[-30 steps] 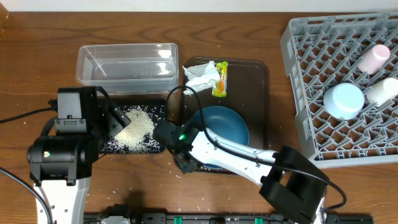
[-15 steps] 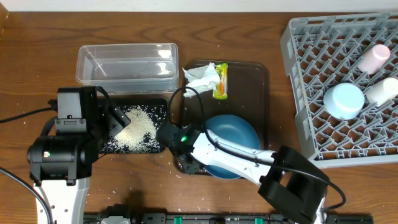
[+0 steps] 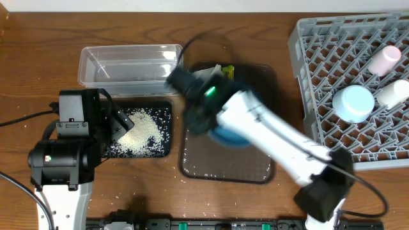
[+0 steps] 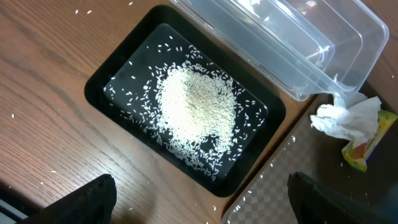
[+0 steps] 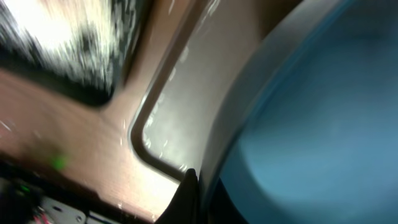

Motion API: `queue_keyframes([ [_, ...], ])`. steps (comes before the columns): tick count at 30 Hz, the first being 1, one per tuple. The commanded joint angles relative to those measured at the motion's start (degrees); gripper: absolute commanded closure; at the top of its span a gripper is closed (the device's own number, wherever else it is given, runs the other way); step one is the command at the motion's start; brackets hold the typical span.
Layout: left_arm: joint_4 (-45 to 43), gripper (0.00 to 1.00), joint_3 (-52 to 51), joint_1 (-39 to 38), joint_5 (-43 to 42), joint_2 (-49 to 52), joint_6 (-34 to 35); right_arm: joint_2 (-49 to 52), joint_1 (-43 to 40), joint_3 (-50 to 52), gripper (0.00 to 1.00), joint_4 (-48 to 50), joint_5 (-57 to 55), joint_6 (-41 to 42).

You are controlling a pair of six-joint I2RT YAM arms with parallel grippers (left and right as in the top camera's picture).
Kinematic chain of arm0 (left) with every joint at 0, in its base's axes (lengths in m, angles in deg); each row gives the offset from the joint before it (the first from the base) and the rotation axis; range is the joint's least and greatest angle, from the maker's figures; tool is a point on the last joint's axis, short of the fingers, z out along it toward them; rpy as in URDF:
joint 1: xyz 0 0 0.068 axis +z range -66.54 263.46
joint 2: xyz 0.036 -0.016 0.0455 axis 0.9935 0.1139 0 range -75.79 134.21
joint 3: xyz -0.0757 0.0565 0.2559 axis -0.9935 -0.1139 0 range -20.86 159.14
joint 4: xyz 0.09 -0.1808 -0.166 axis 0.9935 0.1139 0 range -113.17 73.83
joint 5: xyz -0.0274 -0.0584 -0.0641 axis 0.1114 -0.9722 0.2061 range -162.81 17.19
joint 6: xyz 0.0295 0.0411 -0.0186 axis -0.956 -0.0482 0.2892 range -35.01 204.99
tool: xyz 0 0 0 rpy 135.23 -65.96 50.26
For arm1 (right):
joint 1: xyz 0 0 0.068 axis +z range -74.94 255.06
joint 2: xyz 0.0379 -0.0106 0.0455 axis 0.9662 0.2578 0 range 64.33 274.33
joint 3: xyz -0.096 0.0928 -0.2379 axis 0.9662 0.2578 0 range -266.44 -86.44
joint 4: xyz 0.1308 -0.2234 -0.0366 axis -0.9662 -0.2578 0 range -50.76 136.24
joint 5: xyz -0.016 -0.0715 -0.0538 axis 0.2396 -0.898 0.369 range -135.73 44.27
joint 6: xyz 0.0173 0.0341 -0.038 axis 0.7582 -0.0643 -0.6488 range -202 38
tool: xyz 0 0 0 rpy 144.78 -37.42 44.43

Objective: Sort waste into correct bins and load items into the dishwasher rack
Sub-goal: 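Lift the blue bowl right and place it into the dish rack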

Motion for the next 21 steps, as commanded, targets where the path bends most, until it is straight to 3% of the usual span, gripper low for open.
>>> queue_keyframes([
  [1, 0.2, 0.09, 0.9, 0.3, 0.7, 0.0, 0.1, -4.3, -10.3, -7.7, 0.99, -1.1, 1.6, -8.2],
  [5, 0.2, 0.10, 0.9, 0.3, 0.7, 0.0, 0.1, -4.9, -24.7, -13.0, 0.99, 0.3, 16.1, -17.2],
  [12, 0.2, 0.09, 0.9, 0.3, 0.7, 0.0, 0.1, -2.7, -48.3, -12.7, 0.99, 6.5, 48.1, -29.6],
  [17, 0.2, 0.10, 0.9, 0.3, 0.7, 0.0, 0.1, 2.1, -57.0, -12.7, 0.99, 14.3, 68.6, -29.8],
  [21, 0.2, 0.09, 0.9, 0.3, 0.7, 0.0, 0.1, 7.4, -59.0, -12.7, 0.99, 24.1, 75.3, -21.2],
])
